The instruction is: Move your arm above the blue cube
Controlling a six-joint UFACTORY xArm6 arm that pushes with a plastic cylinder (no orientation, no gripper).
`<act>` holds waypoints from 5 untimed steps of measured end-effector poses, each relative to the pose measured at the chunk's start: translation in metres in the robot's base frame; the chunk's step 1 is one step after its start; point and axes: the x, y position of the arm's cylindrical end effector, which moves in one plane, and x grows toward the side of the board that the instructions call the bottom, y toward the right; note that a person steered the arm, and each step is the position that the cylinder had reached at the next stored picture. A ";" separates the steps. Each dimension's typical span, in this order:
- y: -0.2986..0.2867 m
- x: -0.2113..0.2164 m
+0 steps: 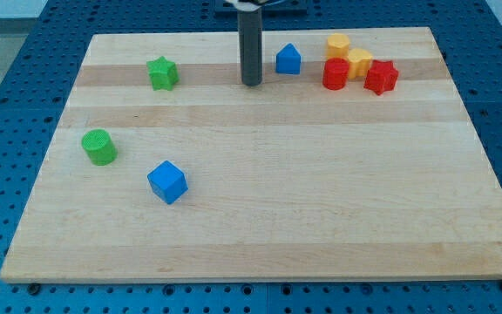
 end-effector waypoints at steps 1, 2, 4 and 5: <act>-0.026 0.029; -0.045 0.039; 0.006 0.104; -0.061 0.120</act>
